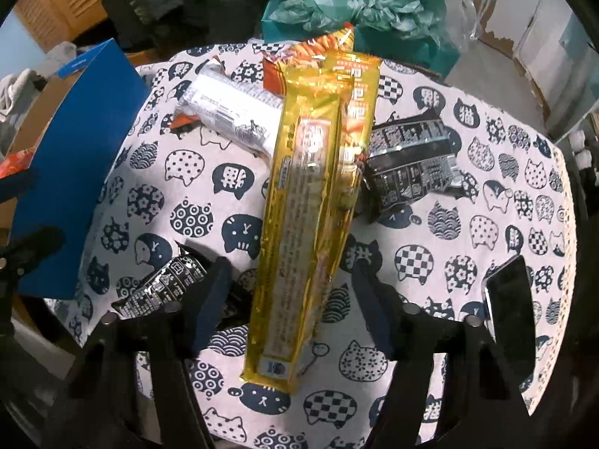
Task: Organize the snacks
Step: 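Grasp the yellow wafer stick pack with the right tool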
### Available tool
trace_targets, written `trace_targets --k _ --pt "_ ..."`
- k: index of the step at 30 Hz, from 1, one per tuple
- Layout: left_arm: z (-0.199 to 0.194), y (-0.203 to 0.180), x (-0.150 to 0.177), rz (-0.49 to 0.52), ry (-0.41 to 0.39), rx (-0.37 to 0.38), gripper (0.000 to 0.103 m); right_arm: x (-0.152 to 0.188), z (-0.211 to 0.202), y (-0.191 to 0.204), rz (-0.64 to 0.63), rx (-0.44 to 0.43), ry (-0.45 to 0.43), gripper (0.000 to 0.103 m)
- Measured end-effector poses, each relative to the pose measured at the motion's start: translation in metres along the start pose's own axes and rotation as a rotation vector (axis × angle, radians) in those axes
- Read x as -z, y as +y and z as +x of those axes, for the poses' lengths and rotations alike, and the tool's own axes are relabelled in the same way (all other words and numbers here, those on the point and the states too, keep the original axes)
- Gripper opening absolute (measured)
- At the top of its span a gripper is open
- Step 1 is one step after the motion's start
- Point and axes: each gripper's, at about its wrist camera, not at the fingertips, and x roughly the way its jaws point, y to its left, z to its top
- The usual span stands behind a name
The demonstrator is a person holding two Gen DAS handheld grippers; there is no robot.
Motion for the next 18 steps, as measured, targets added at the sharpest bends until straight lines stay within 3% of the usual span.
trace_targets --k 6,10,12,18 --pt "0.018 -0.004 0.000 -0.003 0.034 0.007 0.076 0.003 0.014 0.006 -0.016 0.003 0.014 0.048" --pt "0.026 -0.005 0.003 -0.002 0.051 0.015 0.076 0.003 0.019 0.012 -0.052 0.038 0.008 0.044" --pt "0.028 -0.006 0.003 -0.003 0.054 0.020 0.076 0.003 0.018 0.014 -0.067 0.056 0.003 0.033" --pt "0.031 -0.010 0.003 -0.006 0.064 0.042 0.076 0.007 0.005 0.008 -0.081 0.045 -0.001 0.027"
